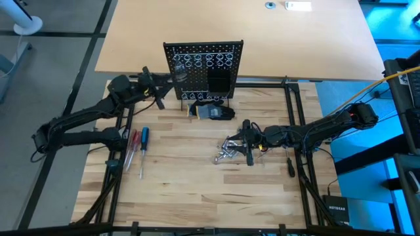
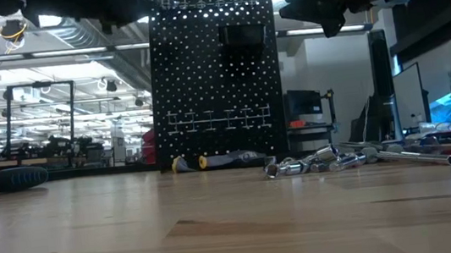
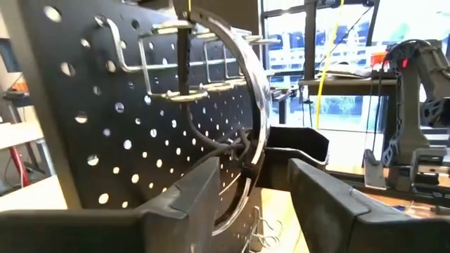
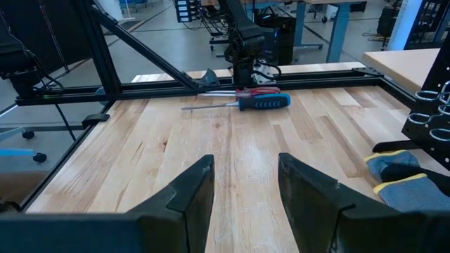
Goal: Hang tools onto peg board
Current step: Hang the blue screwdriver on the pegboard
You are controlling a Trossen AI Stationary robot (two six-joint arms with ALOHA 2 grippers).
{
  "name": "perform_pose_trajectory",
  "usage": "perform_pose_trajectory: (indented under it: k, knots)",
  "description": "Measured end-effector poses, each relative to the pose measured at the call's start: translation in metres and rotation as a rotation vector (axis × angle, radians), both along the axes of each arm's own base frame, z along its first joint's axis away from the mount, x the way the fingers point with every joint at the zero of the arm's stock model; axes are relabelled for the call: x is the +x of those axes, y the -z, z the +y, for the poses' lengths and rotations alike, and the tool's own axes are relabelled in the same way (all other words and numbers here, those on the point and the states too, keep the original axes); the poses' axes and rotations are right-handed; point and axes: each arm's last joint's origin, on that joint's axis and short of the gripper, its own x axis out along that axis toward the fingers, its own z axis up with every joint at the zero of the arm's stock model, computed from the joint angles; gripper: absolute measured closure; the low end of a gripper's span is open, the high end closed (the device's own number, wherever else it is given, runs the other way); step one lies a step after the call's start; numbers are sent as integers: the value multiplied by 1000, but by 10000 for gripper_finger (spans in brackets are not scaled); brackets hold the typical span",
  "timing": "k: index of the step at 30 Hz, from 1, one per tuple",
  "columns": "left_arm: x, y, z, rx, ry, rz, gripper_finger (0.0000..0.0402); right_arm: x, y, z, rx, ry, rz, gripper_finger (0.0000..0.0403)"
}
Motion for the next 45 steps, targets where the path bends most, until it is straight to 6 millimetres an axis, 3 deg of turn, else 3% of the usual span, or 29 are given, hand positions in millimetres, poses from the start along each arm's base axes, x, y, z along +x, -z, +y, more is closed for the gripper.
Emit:
perform_pose_trajectory:
  k: [8,16,19,24,33,40,45]
  knots:
    - [-1,-7,-21,91,73,12,234,0,-1,0,2,1,-8,244]
    - [9,-30,-53,215,-17,149,234,0,-1,0,2,0,-7,244]
    - [7,-42,-66,184,-64,219,234,0,1,0,9,2,8,244]
    - [4,-42,-85,5,-11,291,234,0,1,0,17,4,17,244]
    - [7,-7,-109,-373,36,461,234,0,0,0,19,4,5,244]
    - [37,32,-132,-498,62,620,234,0,0,0,20,4,2,244]
    - [64,57,-145,-478,74,716,234,2,3,0,19,6,11,244]
